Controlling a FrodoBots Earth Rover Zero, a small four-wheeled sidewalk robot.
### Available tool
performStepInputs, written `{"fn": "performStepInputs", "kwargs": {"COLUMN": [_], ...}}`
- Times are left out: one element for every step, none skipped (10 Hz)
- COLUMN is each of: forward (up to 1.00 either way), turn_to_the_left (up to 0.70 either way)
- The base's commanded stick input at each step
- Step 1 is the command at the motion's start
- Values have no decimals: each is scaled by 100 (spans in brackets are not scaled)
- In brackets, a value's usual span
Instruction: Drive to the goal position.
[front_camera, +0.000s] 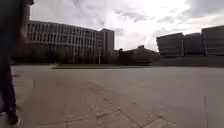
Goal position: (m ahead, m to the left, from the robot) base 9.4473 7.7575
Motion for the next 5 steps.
{"fn": "performStepInputs", "kwargs": {"forward": [100,100,100,100,100], "turn_to_the_left": [27,27,27,27,27]}}
